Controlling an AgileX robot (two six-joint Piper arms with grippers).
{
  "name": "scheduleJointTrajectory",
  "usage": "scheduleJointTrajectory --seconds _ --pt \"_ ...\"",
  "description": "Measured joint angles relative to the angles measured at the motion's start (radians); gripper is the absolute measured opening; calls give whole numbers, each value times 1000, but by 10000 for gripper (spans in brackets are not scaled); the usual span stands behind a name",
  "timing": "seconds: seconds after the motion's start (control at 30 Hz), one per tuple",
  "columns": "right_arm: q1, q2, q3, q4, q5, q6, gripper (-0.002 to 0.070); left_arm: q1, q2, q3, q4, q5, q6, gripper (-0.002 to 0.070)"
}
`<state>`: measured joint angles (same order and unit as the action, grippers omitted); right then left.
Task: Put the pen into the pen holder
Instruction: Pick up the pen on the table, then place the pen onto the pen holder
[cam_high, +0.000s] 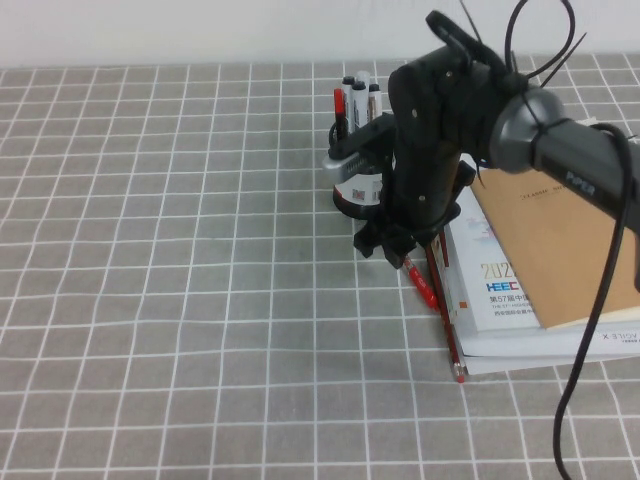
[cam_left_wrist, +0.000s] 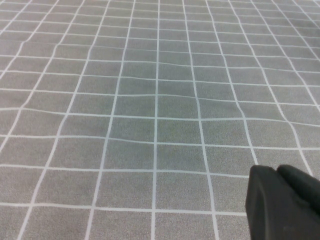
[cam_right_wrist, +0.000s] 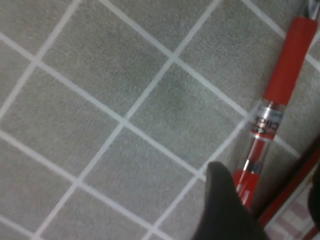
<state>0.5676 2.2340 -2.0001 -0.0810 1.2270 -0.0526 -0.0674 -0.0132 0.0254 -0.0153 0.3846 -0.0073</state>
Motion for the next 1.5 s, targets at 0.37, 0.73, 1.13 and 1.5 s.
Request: scheduleJointTrajectory --seconds 0.37,0.73,1.13,1.5 --pt "0 62 -9 -11 0 0 290 0 0 0 0 0 0 -6" --pt "0 82 -15 20 0 0 71 0 0 0 0 0 0 -6" --pt "4 -72 19 336 -10 -104 65 0 0 0 0 0 0 -6" --pt "90 -463 563 440 -644 -139 65 0 0 0 0 0 0 -6"
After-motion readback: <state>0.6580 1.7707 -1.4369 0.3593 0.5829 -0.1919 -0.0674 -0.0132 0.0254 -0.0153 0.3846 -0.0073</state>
